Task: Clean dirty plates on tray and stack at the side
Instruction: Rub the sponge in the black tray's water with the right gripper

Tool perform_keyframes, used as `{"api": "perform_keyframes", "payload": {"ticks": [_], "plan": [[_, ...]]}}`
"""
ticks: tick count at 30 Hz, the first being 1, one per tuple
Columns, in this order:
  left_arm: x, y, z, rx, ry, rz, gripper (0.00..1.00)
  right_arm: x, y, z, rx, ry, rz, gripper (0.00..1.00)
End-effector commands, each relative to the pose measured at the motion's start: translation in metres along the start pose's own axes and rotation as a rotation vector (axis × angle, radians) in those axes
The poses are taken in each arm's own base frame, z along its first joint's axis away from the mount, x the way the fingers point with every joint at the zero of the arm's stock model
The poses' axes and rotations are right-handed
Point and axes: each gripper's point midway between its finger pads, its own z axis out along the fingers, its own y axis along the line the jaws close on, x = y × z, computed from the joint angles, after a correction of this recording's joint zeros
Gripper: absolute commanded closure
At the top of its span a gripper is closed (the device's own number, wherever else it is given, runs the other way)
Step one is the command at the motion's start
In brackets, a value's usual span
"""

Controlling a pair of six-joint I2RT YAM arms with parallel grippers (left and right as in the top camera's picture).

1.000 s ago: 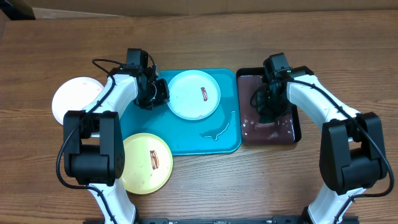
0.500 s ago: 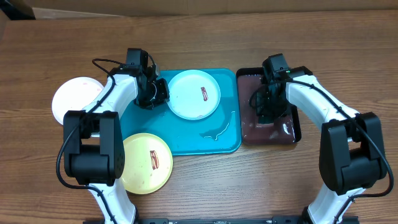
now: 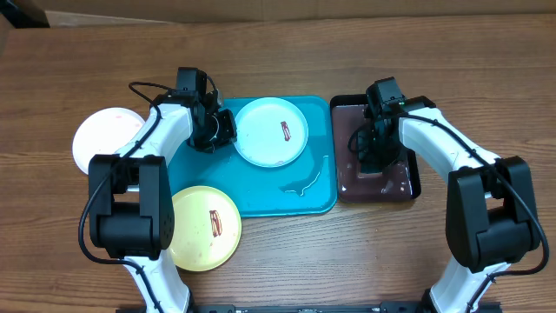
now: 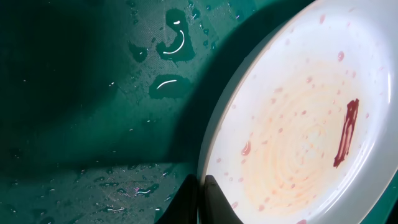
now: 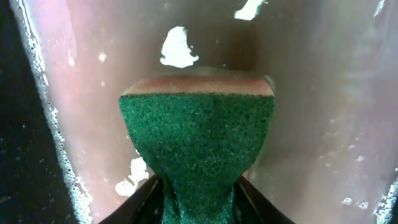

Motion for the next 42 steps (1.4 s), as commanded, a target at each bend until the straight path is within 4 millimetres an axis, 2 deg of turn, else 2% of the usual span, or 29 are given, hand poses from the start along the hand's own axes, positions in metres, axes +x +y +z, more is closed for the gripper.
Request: {"api": "perform_keyframes", "payload": {"ticks": [1,3,6,8,11,15,17,25,27,32,38,42], "plan": [[-0.004,-0.002,0.002,0.018,0.003,0.017,0.94,0.007,0.002,0.004,-0.001,0.023,-0.004,0.62],[-0.004,-0.002,0.002,0.018,0.003,0.017,0.94,0.006,0.002,0.004,-0.001,0.021,-0.004,0.61],[-0.004,-0.002,0.002,0.018,0.003,0.017,0.94,0.006,0.002,0.004,-0.001,0.022,-0.004,0.54],[-0.004,-0.002,0.002,0.018,0.002,0.017,0.91,0.007,0.002,0.004,-0.001,0.022,-0.004,0.55],[-0.004,-0.002,0.002,0.018,0.002,0.017,0.9,0.007,0.002,0.004,-0.001,0.022,-0.005,0.78],[-0.006,-0.003,0.002,0.021,-0.008,0.021,0.88,0.003,0.003,0.001,-0.003,0.012,-0.018,0.96],[-0.007,-0.004,0.002,0.023,-0.011,0.022,0.86,0.001,0.003,-0.007,-0.003,0.01,-0.04,0.96],[-0.005,-0.006,0.003,0.019,-0.009,0.03,0.75,-0.012,-0.001,-0.069,0.048,-0.07,-0.048,0.96],[-0.005,-0.007,0.004,0.006,-0.013,0.04,0.73,-0.013,0.0,-0.077,0.045,-0.08,-0.055,0.96],[-0.004,-0.01,0.008,-0.044,-0.029,0.071,0.72,-0.011,0.0,-0.08,0.044,-0.082,-0.056,0.96],[-0.003,-0.013,0.011,-0.081,-0.039,0.098,0.76,-0.01,0.0,-0.08,0.046,-0.076,-0.056,0.96],[-0.003,-0.011,0.011,-0.097,-0.045,0.1,0.86,-0.01,0.0,-0.08,0.046,-0.076,-0.056,0.96]]}}
